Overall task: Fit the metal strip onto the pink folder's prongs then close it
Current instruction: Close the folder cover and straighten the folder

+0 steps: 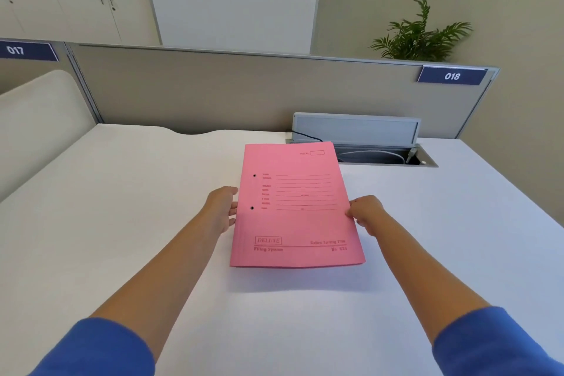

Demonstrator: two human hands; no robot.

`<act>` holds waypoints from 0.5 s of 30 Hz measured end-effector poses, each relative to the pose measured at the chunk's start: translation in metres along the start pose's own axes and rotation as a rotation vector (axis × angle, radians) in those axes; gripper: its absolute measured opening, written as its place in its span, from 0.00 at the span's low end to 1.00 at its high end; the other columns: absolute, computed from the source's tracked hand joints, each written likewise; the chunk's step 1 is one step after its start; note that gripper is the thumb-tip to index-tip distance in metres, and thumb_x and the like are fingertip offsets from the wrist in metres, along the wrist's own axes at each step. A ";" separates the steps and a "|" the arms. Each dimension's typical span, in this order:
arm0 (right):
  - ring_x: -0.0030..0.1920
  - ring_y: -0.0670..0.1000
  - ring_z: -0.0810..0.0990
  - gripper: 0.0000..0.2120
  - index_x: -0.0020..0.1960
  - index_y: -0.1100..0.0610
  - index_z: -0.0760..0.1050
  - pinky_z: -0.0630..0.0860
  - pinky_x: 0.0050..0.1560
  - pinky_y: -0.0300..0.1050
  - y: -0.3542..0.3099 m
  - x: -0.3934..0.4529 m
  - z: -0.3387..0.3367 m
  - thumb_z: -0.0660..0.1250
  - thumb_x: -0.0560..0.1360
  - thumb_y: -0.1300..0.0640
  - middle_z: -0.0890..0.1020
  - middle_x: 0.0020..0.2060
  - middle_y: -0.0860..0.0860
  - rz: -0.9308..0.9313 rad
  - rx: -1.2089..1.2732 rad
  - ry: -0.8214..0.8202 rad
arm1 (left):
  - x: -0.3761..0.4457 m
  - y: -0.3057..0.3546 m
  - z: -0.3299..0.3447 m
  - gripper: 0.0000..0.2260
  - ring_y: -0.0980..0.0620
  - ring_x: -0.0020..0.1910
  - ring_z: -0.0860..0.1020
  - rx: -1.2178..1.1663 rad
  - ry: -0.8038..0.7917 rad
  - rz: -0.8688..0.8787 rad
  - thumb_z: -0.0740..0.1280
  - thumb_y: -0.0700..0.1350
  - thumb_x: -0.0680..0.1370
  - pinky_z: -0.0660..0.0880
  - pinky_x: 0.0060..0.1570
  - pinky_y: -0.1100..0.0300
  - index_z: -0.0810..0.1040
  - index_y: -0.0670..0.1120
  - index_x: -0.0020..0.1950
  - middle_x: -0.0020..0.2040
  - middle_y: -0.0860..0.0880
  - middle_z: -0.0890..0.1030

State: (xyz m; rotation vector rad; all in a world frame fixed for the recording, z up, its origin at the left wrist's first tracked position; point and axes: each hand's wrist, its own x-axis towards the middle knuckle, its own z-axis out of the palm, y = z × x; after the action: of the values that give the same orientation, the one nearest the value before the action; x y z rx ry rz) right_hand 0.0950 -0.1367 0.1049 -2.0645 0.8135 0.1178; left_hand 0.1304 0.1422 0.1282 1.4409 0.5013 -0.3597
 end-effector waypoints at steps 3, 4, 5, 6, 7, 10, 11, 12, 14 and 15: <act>0.35 0.53 0.72 0.07 0.47 0.69 0.78 0.70 0.36 0.43 -0.013 0.011 0.011 0.62 0.71 0.69 0.77 0.36 0.60 0.002 -0.067 -0.009 | 0.013 0.010 0.000 0.16 0.50 0.34 0.72 0.000 0.021 -0.001 0.56 0.43 0.79 0.71 0.45 0.54 0.67 0.40 0.66 0.37 0.45 0.72; 0.31 0.52 0.70 0.05 0.38 0.65 0.74 0.68 0.32 0.41 -0.017 0.013 0.015 0.62 0.71 0.69 0.73 0.31 0.57 0.009 -0.102 -0.005 | 0.017 0.012 -0.001 0.17 0.50 0.34 0.72 0.002 0.026 -0.005 0.56 0.44 0.79 0.70 0.38 0.56 0.67 0.40 0.67 0.37 0.44 0.72; 0.28 0.50 0.66 0.10 0.32 0.62 0.68 0.64 0.29 0.40 -0.019 0.018 0.018 0.61 0.71 0.69 0.69 0.28 0.54 0.021 -0.134 -0.002 | 0.021 0.014 -0.001 0.17 0.50 0.34 0.72 0.003 0.032 -0.011 0.55 0.44 0.79 0.69 0.33 0.57 0.66 0.40 0.68 0.37 0.44 0.72; 0.26 0.50 0.64 0.15 0.29 0.60 0.62 0.62 0.27 0.39 -0.021 0.019 0.022 0.61 0.71 0.69 0.66 0.26 0.53 0.028 -0.176 -0.005 | 0.025 0.015 -0.002 0.18 0.50 0.34 0.72 0.005 0.036 -0.019 0.55 0.44 0.80 0.68 0.31 0.57 0.66 0.40 0.68 0.38 0.44 0.72; 0.25 0.49 0.63 0.17 0.27 0.59 0.60 0.61 0.26 0.38 -0.023 0.022 0.026 0.60 0.71 0.69 0.65 0.25 0.53 0.027 -0.203 -0.008 | 0.031 0.015 -0.003 0.18 0.50 0.34 0.72 0.003 0.041 -0.027 0.55 0.45 0.80 0.67 0.31 0.57 0.65 0.40 0.68 0.38 0.44 0.73; 0.25 0.49 0.64 0.18 0.27 0.58 0.59 0.61 0.26 0.38 -0.025 0.029 0.035 0.61 0.72 0.68 0.65 0.25 0.52 0.036 -0.263 -0.009 | 0.041 0.013 -0.004 0.18 0.50 0.33 0.72 0.010 0.063 -0.053 0.55 0.46 0.80 0.67 0.30 0.57 0.66 0.40 0.67 0.37 0.44 0.72; 0.25 0.49 0.64 0.18 0.27 0.59 0.60 0.62 0.26 0.38 -0.026 0.031 0.037 0.61 0.72 0.68 0.65 0.25 0.52 0.040 -0.278 -0.011 | 0.045 0.012 -0.004 0.18 0.50 0.33 0.72 0.015 0.070 -0.061 0.56 0.46 0.80 0.67 0.30 0.57 0.67 0.40 0.67 0.36 0.44 0.72; 0.25 0.50 0.65 0.18 0.27 0.59 0.60 0.62 0.26 0.38 -0.026 0.034 0.039 0.61 0.72 0.68 0.65 0.25 0.53 0.043 -0.285 -0.022 | 0.049 0.010 -0.004 0.18 0.50 0.33 0.71 0.018 0.069 -0.068 0.56 0.47 0.80 0.67 0.30 0.57 0.67 0.39 0.66 0.36 0.44 0.72; 0.26 0.50 0.66 0.17 0.28 0.59 0.61 0.63 0.26 0.39 -0.024 0.038 0.043 0.61 0.72 0.68 0.66 0.25 0.53 0.050 -0.278 -0.019 | 0.053 0.007 -0.004 0.18 0.49 0.32 0.72 0.032 0.069 -0.082 0.56 0.47 0.80 0.67 0.30 0.57 0.67 0.39 0.66 0.36 0.44 0.72; 0.26 0.51 0.66 0.16 0.28 0.59 0.61 0.64 0.26 0.39 -0.024 0.039 0.044 0.61 0.72 0.69 0.67 0.26 0.54 0.050 -0.280 -0.016 | 0.055 0.005 -0.003 0.17 0.49 0.32 0.72 0.032 0.070 -0.087 0.56 0.47 0.80 0.67 0.29 0.57 0.67 0.39 0.66 0.36 0.44 0.72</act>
State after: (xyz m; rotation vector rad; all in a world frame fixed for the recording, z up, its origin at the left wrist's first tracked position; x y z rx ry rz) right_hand 0.1485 -0.1130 0.0810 -2.3012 0.8801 0.2894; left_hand 0.1792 0.1497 0.1031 1.4693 0.6185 -0.3896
